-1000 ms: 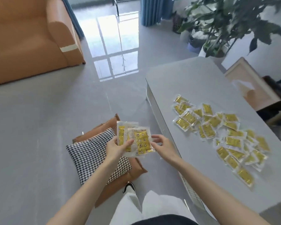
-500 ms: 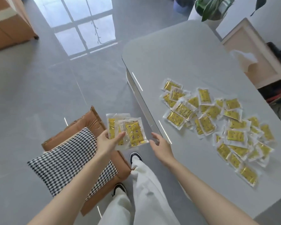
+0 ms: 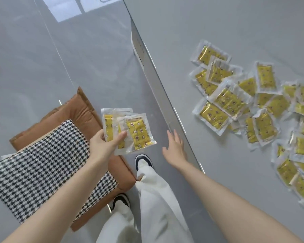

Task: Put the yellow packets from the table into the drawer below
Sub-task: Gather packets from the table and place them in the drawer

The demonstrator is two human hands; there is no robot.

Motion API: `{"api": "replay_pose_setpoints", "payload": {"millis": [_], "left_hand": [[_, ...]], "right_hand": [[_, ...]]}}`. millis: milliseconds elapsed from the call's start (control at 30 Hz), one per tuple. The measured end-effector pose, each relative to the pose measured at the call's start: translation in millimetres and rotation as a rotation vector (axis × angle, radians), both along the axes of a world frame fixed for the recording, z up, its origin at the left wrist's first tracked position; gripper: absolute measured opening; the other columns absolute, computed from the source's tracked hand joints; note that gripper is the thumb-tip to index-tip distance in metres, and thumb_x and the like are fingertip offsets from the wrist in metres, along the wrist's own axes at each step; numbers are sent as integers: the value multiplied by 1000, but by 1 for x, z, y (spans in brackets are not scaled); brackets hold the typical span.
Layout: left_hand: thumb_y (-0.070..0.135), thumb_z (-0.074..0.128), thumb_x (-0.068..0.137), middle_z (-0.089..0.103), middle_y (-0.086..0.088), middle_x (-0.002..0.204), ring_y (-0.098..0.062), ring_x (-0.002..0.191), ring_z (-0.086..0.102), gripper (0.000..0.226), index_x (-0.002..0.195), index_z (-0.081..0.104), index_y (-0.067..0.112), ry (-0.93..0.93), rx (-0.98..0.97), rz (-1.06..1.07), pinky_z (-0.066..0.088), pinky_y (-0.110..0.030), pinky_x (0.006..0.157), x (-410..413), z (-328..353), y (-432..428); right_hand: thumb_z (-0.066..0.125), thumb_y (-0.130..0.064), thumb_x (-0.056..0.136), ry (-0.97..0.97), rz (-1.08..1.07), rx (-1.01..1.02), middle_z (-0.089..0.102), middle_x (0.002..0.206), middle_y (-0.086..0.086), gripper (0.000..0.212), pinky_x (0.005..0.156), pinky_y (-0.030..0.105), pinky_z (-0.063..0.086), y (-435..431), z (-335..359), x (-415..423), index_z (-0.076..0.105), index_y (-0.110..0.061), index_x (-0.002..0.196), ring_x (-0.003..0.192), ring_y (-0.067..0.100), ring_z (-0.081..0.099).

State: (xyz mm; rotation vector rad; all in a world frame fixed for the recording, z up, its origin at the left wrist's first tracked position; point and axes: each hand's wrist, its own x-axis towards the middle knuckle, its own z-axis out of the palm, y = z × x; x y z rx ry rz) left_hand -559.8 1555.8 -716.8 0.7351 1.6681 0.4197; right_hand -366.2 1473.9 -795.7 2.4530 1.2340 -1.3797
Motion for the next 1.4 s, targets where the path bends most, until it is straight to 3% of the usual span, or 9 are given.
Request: {"api": "replay_pose_setpoints", "payload": {"millis": [133, 267, 500, 867, 967, 1067, 1167, 1233, 1400], "left_hand": [[23, 77, 74, 69, 1, 94, -17, 89, 67, 20, 87, 62, 27, 3, -16, 7, 56, -38, 81, -4, -32, -4], [24, 77, 74, 69, -1, 96, -21, 93, 67, 20, 87, 63, 26, 2, -31, 37, 55, -38, 80, -9, -49, -8], [22, 77, 74, 71, -2, 97, -21, 94, 68, 19, 88, 64, 26, -22, -13, 36, 56, -40, 82, -25, -48, -18], [24, 75, 75, 71, 1, 96, -16, 90, 67, 19, 89, 63, 28, -48, 59, 23, 50, -27, 71, -79, -31, -47], [24, 75, 74, 71, -2, 97, -20, 92, 68, 21, 92, 64, 24, -63, 41, 57, 53, -36, 82, -103, -28, -57], [26, 75, 73, 72, -3, 98, -21, 91, 68, 24, 94, 64, 21, -51, 36, 76, 52, -37, 84, -123, -23, -68], [25, 74, 75, 71, -1, 97, -15, 82, 68, 23, 95, 64, 21, -49, 45, 70, 54, -26, 71, -134, -13, -77], [25, 74, 73, 71, -1, 98, -18, 87, 69, 22, 92, 63, 23, -50, 45, 62, 55, -32, 81, -134, -6, -80], [34, 75, 62, 71, -1, 100, -21, 95, 68, 34, 93, 63, 25, -76, 50, 1, 53, -39, 88, -115, 17, -81]], "right_hand": [[44, -16, 96, 3, -25, -65, -10, 161, -3, 73, 115, 40, 23, 7, -36, 4, 1, -18, 154, 149, 22, -2], [51, -19, 94, 21, -17, -83, -15, 160, 3, 84, 118, 35, 9, 7, -54, -2, -10, -11, 152, 149, 24, -9], [60, -31, 86, 31, -50, -61, -15, 160, 2, 99, 119, 35, 7, 3, -54, -20, -11, -8, 152, 148, 21, -11], [59, -39, 89, 114, 184, -72, -27, 157, 4, 100, 119, 39, 6, -21, -55, -96, -15, -15, 152, 147, 24, -17], [61, -36, 89, 122, 165, -33, -29, 156, 1, 99, 118, 40, 11, -32, -58, -129, -12, -21, 153, 146, 21, -20], [58, -29, 93, 211, 4, 86, -12, 161, -4, 83, 117, 42, 20, -46, -56, -158, 4, -21, 155, 149, 20, 1], [50, -22, 98, 305, -255, 265, 31, 155, -1, 53, 113, 36, 31, -60, -37, -174, 32, -19, 148, 141, 17, 32], [47, -15, 99, 363, -407, 319, 50, 141, -3, 42, 107, 30, 38, -66, -15, -175, 43, -19, 141, 128, 12, 46], [36, -18, 104, 450, -728, 426, 63, 115, -5, 31, 97, 26, 48, -73, 37, -158, 55, -17, 129, 107, 9, 60]]}}
